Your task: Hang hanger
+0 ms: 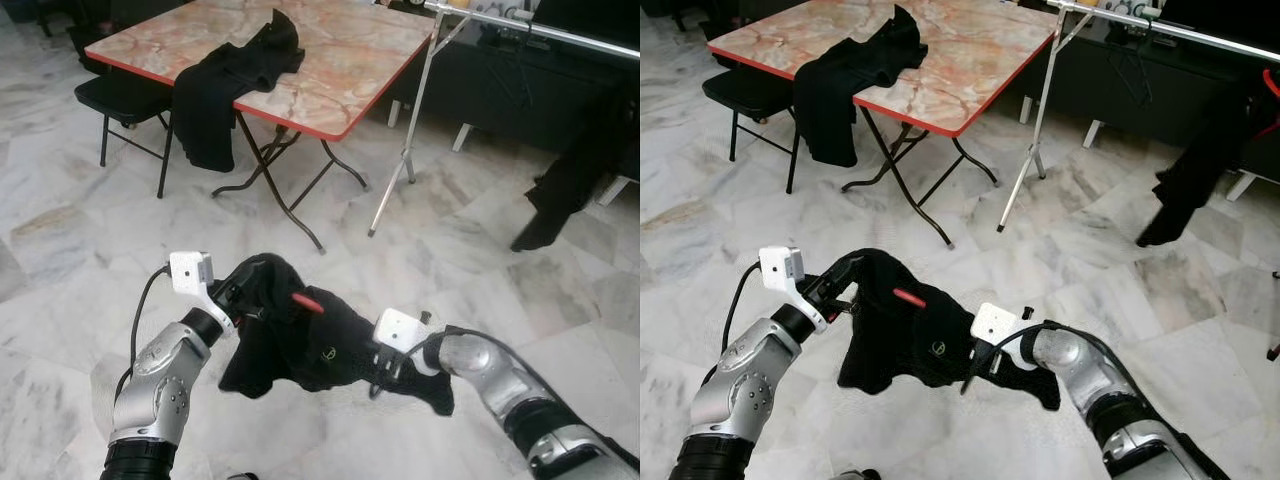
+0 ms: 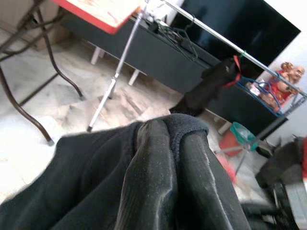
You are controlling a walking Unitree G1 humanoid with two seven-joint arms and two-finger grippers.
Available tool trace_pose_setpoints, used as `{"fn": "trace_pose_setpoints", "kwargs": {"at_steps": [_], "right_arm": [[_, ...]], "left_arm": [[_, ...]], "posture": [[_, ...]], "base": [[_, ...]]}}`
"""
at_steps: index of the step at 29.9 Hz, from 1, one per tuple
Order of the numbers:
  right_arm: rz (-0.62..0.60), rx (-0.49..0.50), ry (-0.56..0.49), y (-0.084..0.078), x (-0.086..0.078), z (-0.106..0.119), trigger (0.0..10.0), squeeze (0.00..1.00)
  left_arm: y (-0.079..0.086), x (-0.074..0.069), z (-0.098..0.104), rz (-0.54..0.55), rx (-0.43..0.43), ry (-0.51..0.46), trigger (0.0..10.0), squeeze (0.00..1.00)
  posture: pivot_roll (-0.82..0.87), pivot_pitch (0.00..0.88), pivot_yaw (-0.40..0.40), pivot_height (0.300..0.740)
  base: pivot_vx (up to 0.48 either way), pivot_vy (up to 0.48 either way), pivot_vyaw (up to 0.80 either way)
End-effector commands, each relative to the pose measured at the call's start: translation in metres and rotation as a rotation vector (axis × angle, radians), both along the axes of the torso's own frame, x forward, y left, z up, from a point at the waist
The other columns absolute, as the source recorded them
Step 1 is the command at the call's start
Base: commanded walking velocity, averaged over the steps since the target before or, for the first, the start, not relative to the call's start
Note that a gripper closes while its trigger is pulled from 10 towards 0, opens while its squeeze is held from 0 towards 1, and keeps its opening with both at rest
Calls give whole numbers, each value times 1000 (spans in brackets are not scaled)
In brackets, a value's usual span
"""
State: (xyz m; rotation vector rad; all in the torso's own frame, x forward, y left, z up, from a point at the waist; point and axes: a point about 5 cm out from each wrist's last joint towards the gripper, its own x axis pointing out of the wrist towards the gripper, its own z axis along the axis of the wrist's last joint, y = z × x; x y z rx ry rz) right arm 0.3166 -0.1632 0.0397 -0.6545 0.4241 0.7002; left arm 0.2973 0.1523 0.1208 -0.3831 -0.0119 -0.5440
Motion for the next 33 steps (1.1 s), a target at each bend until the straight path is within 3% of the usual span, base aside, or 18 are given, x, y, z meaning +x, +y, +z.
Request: {"fn": "trace_pose_setpoints", "kwargs": {"at_steps": [1,10,14,18,23,27,33], "right_arm": [[-112,56,-40,-5,8,7,10000,0],[-175,316,-146,15,20,29,10000,0],[-192,357,-202,21,24,36,10000,0],[-244,382,-244,20,28,41,10000,0],[-289,462,-269,19,34,51,10000,0],[-294,479,-280,17,35,53,10000,0],[-293,489,-285,17,36,55,10000,0]], "left_arm": [[-3,-2,5,-29,-3,-20,10000,0],[-18,-13,1,-142,13,5,10000,0],[-31,-22,1,-272,34,-1,10000,0],[-36,-28,-1,-334,50,16,10000,0],[-33,-33,-30,-340,258,105,10000,0],[-27,-31,-44,-310,367,141,10000,0],[-24,-31,-55,-277,436,159,10000,0]], "posture": [[-28,103,-36,740],[-26,99,-32,740],[-17,93,-33,740],[-14,93,-31,740],[-18,88,-27,740],[-18,82,-25,740],[-21,71,-22,740]], "base": [[0,0,0],[0,0,0],[0,0,0],[0,0,0],[0,0,0],[0,0,0],[0,0,0]]}}
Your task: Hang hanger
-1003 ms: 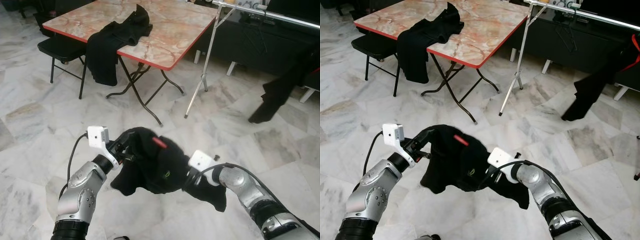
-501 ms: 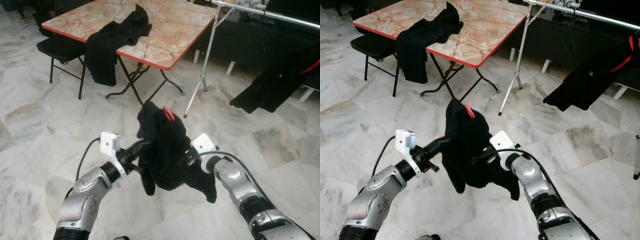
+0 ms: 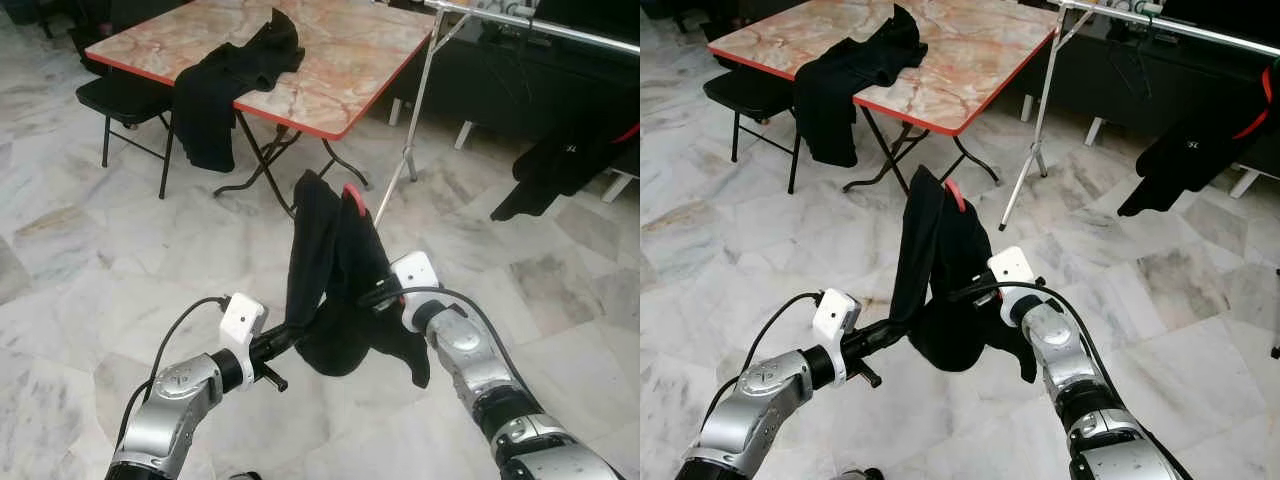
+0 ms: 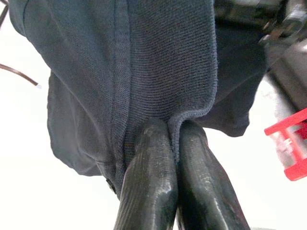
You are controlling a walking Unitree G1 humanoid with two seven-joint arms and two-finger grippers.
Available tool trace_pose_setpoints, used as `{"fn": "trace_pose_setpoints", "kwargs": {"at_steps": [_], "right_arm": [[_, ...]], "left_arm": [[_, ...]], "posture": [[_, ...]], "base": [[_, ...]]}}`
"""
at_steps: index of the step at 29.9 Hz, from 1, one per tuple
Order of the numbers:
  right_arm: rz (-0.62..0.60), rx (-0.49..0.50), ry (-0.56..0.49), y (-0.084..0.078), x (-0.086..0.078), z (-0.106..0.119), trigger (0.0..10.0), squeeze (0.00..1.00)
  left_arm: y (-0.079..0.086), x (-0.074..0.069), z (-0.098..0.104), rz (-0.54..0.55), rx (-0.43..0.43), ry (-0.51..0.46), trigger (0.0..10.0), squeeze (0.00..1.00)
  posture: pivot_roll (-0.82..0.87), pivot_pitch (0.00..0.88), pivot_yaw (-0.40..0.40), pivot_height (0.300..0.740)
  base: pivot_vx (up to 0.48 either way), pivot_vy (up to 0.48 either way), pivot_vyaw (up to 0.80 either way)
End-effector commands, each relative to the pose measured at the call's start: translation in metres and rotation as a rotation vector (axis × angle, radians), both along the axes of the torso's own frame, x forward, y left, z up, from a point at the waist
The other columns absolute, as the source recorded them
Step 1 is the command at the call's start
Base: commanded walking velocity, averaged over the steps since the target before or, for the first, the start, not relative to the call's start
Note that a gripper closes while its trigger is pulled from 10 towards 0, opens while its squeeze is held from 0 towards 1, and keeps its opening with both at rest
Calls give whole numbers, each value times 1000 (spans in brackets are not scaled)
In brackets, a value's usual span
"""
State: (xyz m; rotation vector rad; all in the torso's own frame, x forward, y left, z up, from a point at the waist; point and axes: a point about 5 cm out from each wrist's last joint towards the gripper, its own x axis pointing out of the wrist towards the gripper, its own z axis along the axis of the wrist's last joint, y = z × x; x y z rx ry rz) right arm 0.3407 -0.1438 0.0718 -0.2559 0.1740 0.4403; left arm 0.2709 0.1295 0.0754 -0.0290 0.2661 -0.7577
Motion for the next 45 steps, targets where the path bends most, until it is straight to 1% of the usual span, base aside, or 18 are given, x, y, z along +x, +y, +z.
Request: {"fn": "trace_pose_setpoints", "kwargs": {"at_steps": [1,4,5,6,7,8,20,26,28,29,30,34,35,37,38,43,44,45], "right_arm": [[-33,60,-95,-3,12,23,10000,0],[-18,58,-94,-1,11,23,10000,0],[-18,65,-94,-1,11,23,10000,0],[-18,65,-94,-1,11,23,10000,0],[-10,75,-94,1,11,23,10000,0],[2,77,-96,2,11,24,10000,0],[107,87,-108,10,8,27,10000,0],[155,92,-105,6,7,29,10000,0],[148,67,-96,-10,6,28,10000,0],[148,67,-96,-10,6,28,10000,0],[157,66,-81,-21,3,27,10000,0],[200,42,-48,-35,-2,24,10000,0],[228,20,-19,-41,-5,21,10000,0],[250,3,6,-46,-7,19,10000,0],[314,0,54,-53,-11,17,10000,0],[429,52,116,-54,-18,16,10000,0],[465,78,144,-53,-20,16,10000,0],[578,77,167,-52,-28,16,10000,0]], "left_arm": [[-1,-5,-10,-16,42,32,10000,0],[-1,-5,-11,-19,50,20,10000,0],[-1,-5,-11,-18,59,18,10000,471],[-1,-5,-11,-18,59,18,10000,471],[0,-5,-13,-15,70,17,10000,941],[0,-4,-14,-12,77,14,10000,1000],[1,-2,-15,10,94,-19,10000,1000],[18,6,-11,120,110,-65,10000,1000],[39,13,3,236,101,-132,10000,1000],[39,13,3,236,101,-132,10000,1000],[47,15,14,265,77,-167,10000,1000],[53,13,27,237,54,-201,10000,1000],[50,8,32,175,42,-207,10000,0],[48,4,36,125,31,-207,10000,0],[44,-1,44,52,6,-213,10000,0],[41,-4,51,3,-17,-218,10000,0],[40,-5,53,-11,-21,-221,10000,0],[36,-6,57,-52,-27,-217,10000,0]], "posture": [[-21,71,-22,740],[-18,65,-25,740],[-17,64,-25,740],[-17,64,-25,740],[-16,63,-26,740],[-16,63,-26,740],[-16,45,-24,740],[-13,39,-27,740],[-4,49,-34,740],[-4,49,-34,740],[-3,49,-34,740],[-6,56,-35,740],[-7,61,-37,740],[-7,61,-37,740],[-3,70,-37,740],[-2,72,-38,740],[-2,72,-38,740],[-2,72,-39,740]], "base": [[0,0,0],[0,0,0],[0,0,0],[0,0,0],[0,0,0],[0,0,0],[0,0,0],[0,0,0],[0,0,0],[0,0,0],[0,0,0],[0,0,0],[0,0,0],[0,0,0],[0,0,0],[0,0,0],[0,0,0],[0,0,0]]}}
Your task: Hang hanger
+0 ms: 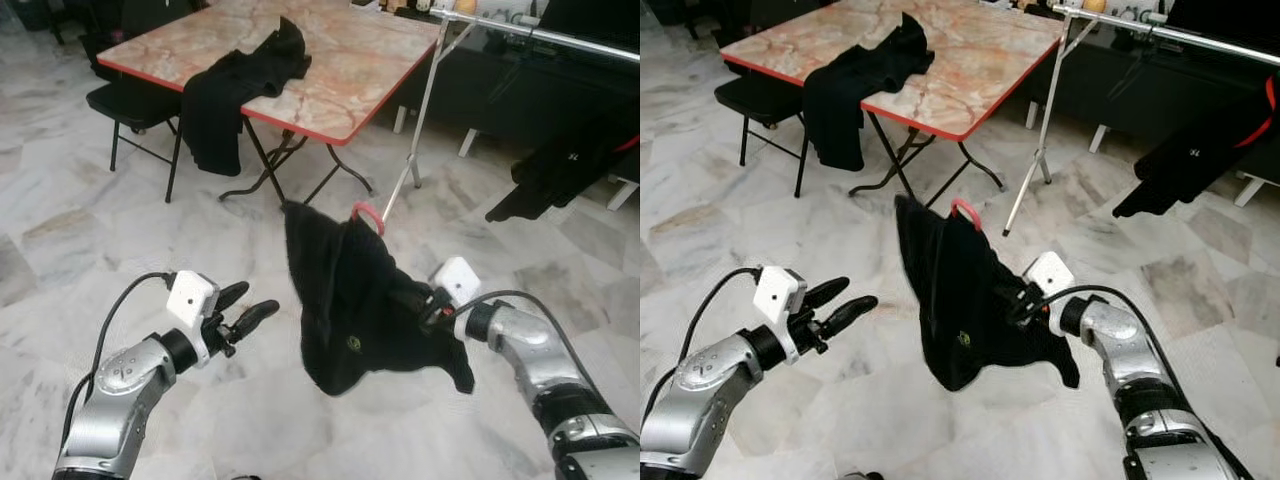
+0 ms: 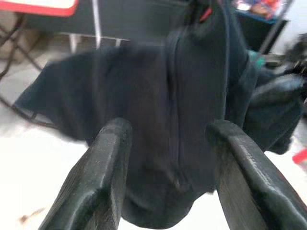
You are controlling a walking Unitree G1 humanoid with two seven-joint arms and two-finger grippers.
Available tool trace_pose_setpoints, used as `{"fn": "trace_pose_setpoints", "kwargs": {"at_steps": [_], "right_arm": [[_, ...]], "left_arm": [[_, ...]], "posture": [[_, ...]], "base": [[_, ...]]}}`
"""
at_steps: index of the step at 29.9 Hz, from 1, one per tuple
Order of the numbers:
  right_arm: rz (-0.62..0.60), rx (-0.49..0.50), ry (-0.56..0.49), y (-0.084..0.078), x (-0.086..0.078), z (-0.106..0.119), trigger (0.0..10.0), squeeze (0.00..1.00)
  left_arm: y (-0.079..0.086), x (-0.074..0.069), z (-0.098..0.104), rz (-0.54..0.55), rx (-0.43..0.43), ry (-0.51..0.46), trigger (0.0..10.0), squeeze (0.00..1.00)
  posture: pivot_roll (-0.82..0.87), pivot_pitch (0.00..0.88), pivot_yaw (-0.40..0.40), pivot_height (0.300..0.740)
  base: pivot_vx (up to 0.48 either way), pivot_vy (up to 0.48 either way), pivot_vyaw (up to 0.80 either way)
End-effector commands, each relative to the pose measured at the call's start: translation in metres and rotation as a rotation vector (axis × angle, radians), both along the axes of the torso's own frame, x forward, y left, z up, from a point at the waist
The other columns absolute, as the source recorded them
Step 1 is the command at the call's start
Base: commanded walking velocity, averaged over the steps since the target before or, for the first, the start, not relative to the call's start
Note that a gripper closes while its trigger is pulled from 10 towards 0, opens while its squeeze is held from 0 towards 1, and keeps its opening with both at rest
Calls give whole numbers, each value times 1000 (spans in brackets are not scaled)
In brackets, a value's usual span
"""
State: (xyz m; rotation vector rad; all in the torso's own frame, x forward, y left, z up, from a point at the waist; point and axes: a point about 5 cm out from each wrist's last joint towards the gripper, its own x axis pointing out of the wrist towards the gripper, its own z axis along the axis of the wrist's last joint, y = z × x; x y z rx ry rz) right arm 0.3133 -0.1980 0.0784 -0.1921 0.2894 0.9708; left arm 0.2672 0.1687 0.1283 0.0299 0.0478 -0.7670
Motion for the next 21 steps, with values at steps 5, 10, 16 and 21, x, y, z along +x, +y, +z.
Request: {"fn": "trace_pose_setpoints", "kwargs": {"at_steps": [5,10,16,21], "right_arm": [[135,40,3,-1,-2,13,10000,0],[201,27,51,-6,-7,13,10000,0],[238,-9,76,-6,-9,11,10000,0],[277,-24,95,-2,-13,7,10000,0]], "left_arm": [[-5,-7,7,-103,18,23,10000,0],[-7,-10,13,-168,21,25,10000,0],[-12,-15,19,-261,51,30,10000,0],[-21,-19,31,-355,35,22,10000,1000]], "posture": [[-3,77,-37,740],[0,79,-37,740],[3,81,-38,740],[3,85,-34,740]], "base": [[0,0,0],[0,0,0],[0,0,0],[0,0,0]]}}
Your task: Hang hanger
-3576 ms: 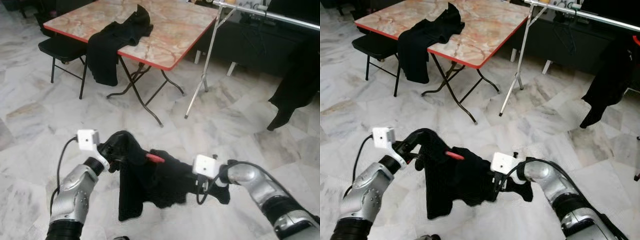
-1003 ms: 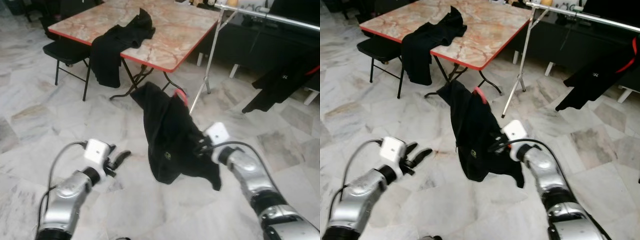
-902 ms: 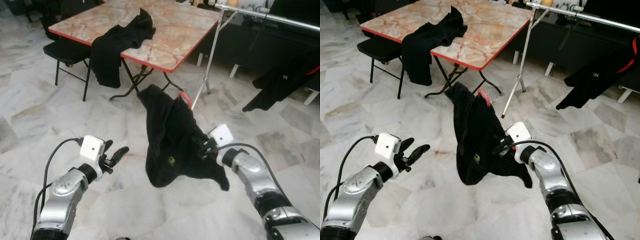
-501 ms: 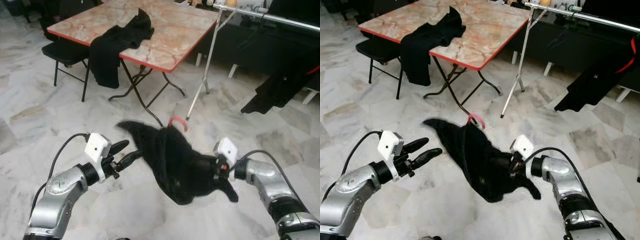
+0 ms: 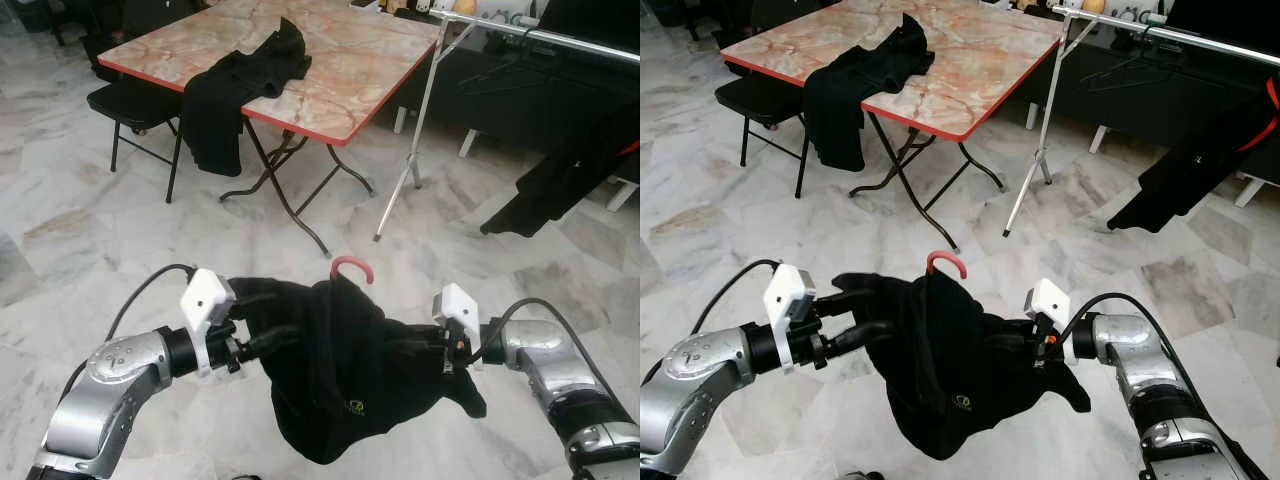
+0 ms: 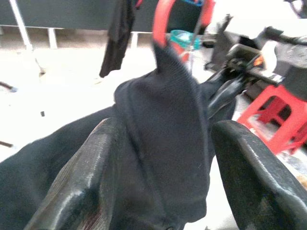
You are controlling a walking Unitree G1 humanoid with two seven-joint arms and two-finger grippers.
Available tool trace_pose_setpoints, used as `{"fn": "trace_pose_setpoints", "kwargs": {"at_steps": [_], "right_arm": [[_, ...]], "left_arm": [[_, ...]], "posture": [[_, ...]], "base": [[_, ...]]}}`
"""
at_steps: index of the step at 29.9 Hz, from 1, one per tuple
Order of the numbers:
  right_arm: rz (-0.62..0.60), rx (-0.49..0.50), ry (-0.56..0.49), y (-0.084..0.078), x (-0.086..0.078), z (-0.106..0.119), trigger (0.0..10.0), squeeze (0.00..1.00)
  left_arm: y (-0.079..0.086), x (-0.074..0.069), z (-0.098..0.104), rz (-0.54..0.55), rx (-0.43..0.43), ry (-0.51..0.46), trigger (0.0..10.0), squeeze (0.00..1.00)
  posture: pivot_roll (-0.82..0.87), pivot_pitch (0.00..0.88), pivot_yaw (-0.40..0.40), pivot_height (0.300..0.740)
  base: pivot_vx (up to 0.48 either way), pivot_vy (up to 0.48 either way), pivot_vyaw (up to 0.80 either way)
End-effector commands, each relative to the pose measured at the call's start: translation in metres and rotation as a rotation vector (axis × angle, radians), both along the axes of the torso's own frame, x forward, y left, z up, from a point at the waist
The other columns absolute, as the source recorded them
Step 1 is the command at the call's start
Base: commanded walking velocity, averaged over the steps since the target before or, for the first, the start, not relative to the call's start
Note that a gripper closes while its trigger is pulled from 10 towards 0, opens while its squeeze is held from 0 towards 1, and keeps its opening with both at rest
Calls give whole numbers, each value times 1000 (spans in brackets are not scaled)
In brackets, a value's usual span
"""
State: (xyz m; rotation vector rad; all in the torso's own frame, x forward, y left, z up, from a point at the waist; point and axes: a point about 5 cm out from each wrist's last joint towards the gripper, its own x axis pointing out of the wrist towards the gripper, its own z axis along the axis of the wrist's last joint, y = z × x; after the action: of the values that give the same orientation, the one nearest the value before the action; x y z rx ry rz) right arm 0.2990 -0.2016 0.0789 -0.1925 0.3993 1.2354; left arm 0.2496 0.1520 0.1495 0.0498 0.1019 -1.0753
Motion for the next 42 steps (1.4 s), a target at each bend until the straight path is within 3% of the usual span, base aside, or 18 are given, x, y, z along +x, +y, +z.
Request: {"fn": "trace_pose_setpoints", "kwargs": {"at_steps": [1,12,19,24,31,32,33,34,35,42], "right_arm": [[26,9,-25,2,1,6,10000,0],[136,36,-14,8,-2,16,10000,0],[173,31,-11,8,-4,20,10000,0],[174,11,5,5,-6,17,10000,0],[176,7,16,6,-8,13,10000,0],[176,8,17,6,-8,13,10000,0],[175,9,17,7,-8,13,10000,0],[174,9,17,7,-8,13,10000,0],[179,11,18,7,-8,13,10000,0],[207,18,17,9,-9,17,10000,0]], "left_arm": [[-6,-2,10,-57,2,-24,10000,1000],[-20,-14,-5,-243,57,60,10000,1000],[-15,-7,-8,-198,96,31,10000,1000],[0,-5,6,-150,89,-5,10000,1000],[5,-5,16,-151,83,-23,10000,1000],[5,-6,18,-157,76,-23,10000,714],[6,-6,19,-156,62,-23,10000,714],[6,-5,20,-154,48,-22,10000,39],[6,-6,20,-161,47,-12,10000,0],[3,-11,1,-216,100,62,10000,0]], "posture": [[3,85,-34,740],[-6,89,-34,740],[-10,93,-30,740],[-5,96,-31,740],[-1,98,-31,740],[-1,98,-31,740],[-4,98,-29,740],[-4,98,-29,740],[0,99,-30,740],[-6,98,-27,740]], "base": [[0,0,0],[0,0,0],[0,0,0],[0,0,0],[0,0,0],[0,0,0],[0,0,0],[0,0,0],[0,0,0],[0,0,0]]}}
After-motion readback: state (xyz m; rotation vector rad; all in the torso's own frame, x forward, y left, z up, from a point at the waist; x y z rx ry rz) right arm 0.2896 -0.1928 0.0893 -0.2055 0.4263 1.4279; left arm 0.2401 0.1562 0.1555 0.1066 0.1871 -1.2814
